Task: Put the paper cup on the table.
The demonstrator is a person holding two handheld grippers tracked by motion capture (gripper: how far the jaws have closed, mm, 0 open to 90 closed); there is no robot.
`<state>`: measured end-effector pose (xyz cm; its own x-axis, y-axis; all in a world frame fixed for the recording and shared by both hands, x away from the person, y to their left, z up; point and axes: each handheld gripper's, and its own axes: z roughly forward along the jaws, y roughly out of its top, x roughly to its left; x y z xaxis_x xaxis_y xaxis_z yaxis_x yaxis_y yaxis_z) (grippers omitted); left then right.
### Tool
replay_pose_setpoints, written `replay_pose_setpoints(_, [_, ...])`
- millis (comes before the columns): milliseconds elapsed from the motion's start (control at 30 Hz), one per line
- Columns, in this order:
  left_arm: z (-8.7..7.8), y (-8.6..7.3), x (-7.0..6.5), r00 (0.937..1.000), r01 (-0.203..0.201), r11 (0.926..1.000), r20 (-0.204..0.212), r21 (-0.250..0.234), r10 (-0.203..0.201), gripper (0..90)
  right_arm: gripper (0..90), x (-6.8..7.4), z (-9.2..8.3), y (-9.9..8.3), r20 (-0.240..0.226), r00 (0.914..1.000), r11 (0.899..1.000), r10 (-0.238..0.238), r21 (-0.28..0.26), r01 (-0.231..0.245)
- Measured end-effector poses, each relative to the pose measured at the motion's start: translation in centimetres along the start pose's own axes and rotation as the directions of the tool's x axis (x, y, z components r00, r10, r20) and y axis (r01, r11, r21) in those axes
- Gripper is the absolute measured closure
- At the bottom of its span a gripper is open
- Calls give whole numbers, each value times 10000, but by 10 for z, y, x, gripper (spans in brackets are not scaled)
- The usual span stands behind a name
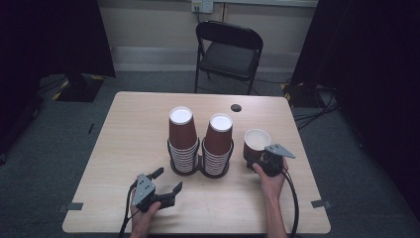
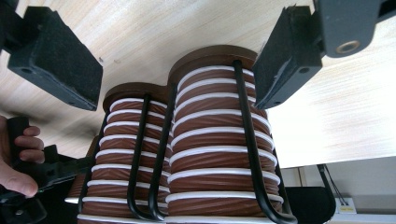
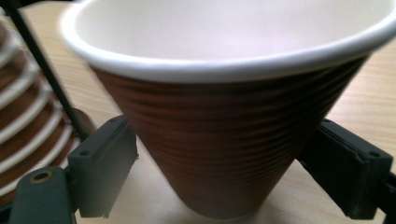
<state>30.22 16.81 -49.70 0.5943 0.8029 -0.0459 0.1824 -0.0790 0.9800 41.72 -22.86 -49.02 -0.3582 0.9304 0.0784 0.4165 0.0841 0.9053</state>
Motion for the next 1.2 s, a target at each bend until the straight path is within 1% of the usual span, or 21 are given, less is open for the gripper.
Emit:
replay_pose_setpoints(133, [0,0,0,10000,66,10000,-10,-5,-66,155,128,1,-7,-4,153,9998,9999,103,-10,-102])
replay_pose_setpoints(167, [0,0,0,10000,62,10000,-49,-11,-62,155,128,0,-9,-5,375,9992,9999,148,57,-150])
replay_pose_setpoints(200, [0,0,0,9999,-17,10000,-116,-12,17,155,129,0,-11,-5,471,9988,9999,163,10,-163])
replay_pose_setpoints(267, [0,0,-3,9997,-123,9999,-229,-71,121,155,128,0,-17,-5,317,9993,9995,173,-283,-164])
replay_pose_setpoints(300, [0,0,-3,9996,-137,9999,-268,-84,134,156,128,0,-20,-5,373,9991,9991,211,-371,-197])
replay_pose_setpoints(333, [0,0,-3,9996,-93,9999,-263,-79,90,156,128,0,-23,-5,425,9989,9989,192,-439,-173])
replay_pose_setpoints(433, [0,0,-1,9997,158,9999,-194,-43,-159,156,129,1,-31,-7,493,9982,9980,333,-547,-306])
replay_pose_setpoints(467, [0,0,-1,9997,150,9999,-171,-62,-151,156,128,2,-33,-7,539,9979,9978,349,-588,-317])
replay_pose_setpoints(500, [0,0,0,9998,115,9999,-188,-52,-116,156,128,3,-36,-7,486,9981,9972,372,-673,-339])
replay_pose_setpoints(533, [0,0,-1,9997,133,9999,-202,-73,-135,156,129,4,-39,-7,361,9986,9956,380,-875,-348])
replay_pose_setpoints(600, [0,0,-1,9997,114,9999,-223,-48,-115,156,130,8,-45,-9,352,9984,9931,450,-1095,-409])
replay_pose_setpoints(667, [0,0,-1,9996,177,9998,-218,-43,-178,156,130,11,-49,-11,307,9985,9917,455,-1216,-414])
replay_pose_setpoints(800, [-1,0,1,9998,172,9998,-75,-75,-172,157,133,20,-59,-15,160,9991,9884,391,-1474,-363])
replay_pose_setpoints(867, [-1,0,2,9997,265,9996,4,-90,-265,157,136,25,-64,-16,60,9994,9861,342,-1626,-328])
replay_pose_setpoints(933, [-1,-1,2,9996,286,9995,-55,-143,-287,157,136,29,-68,-18,-77,9994,9845,338,-1719,-346])
replay_pose_setpoints(1067, [-1,-1,-1,9995,123,9998,-272,-171,-128,159,136,39,-75,-22,-456,9983,9814,375,-1866,-454])
replay_pose_setpoints(1200, [-2,-1,-1,9992,111,9997,-387,-195,-119,159,136,51,-79,-26,-667,9972,9793,339,-1970,-465])
